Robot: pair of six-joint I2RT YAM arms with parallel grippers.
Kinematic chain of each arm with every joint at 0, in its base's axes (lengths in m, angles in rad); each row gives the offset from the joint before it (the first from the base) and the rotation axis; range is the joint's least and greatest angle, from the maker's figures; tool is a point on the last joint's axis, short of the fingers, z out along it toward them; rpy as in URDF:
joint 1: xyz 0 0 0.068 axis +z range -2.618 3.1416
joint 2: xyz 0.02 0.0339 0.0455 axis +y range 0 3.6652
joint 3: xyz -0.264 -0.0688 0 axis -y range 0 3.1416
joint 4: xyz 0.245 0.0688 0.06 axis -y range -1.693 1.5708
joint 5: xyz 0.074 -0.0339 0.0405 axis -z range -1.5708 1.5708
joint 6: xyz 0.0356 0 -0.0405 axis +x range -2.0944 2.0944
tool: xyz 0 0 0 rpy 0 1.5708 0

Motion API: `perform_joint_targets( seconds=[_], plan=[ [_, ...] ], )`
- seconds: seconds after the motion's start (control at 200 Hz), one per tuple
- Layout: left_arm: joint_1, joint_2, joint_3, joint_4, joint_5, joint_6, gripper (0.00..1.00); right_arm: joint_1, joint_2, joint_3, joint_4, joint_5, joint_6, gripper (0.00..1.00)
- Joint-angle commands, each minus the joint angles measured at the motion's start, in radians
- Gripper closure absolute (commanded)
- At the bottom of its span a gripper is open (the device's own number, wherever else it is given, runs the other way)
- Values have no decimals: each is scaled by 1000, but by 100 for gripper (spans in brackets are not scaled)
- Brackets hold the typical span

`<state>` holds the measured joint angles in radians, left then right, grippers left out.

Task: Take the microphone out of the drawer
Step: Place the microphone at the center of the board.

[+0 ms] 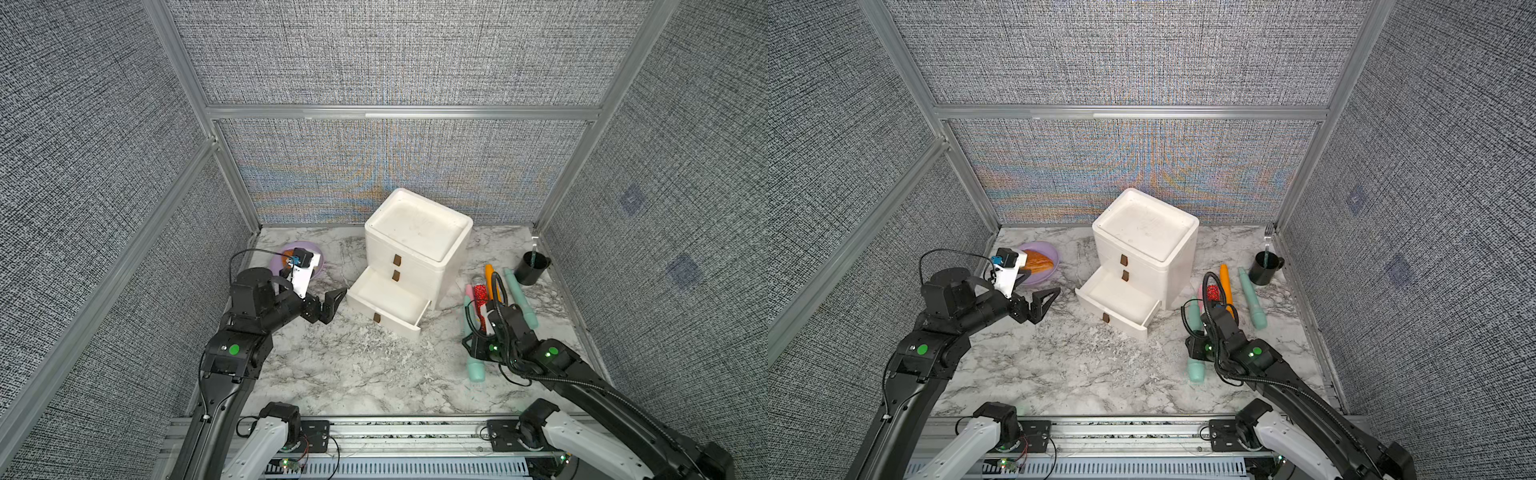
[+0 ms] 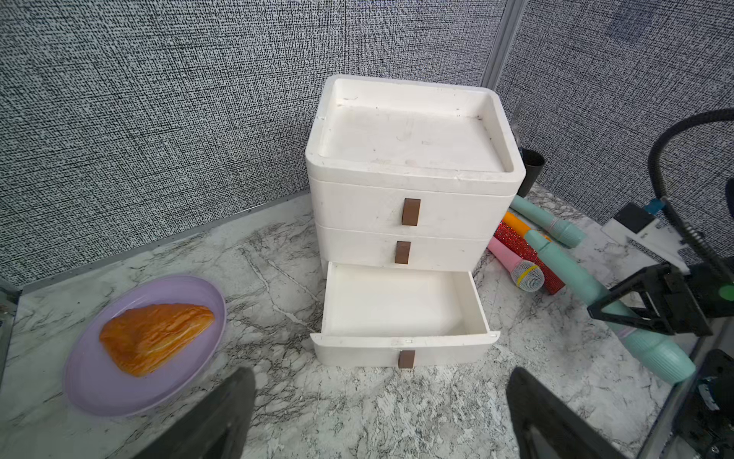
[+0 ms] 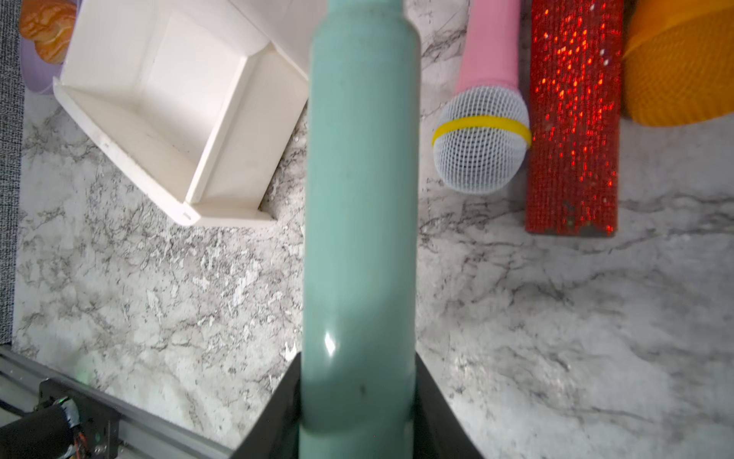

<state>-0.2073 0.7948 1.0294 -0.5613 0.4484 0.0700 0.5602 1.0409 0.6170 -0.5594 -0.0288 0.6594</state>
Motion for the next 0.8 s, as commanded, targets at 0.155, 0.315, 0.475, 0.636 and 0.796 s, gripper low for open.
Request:
perform_joint_targets(
  seconds=[0.155,0.315,0.475,0.636,0.796],
  plan=[
    [1,9,-1,35,18,-5,0,-103,273,99,259,-82,-107,100],
    [1,9,-1,31,14,-2,0,-132,435,149,332,-89,-132,100],
    [1,1,-4,37,13,-1,0,-149,554,176,380,-90,-159,100],
    [2,14,0,34,21,1,0,-169,631,215,418,-76,-171,100],
    [1,11,-3,37,19,2,0,-176,687,235,437,-85,-180,100]
  ],
)
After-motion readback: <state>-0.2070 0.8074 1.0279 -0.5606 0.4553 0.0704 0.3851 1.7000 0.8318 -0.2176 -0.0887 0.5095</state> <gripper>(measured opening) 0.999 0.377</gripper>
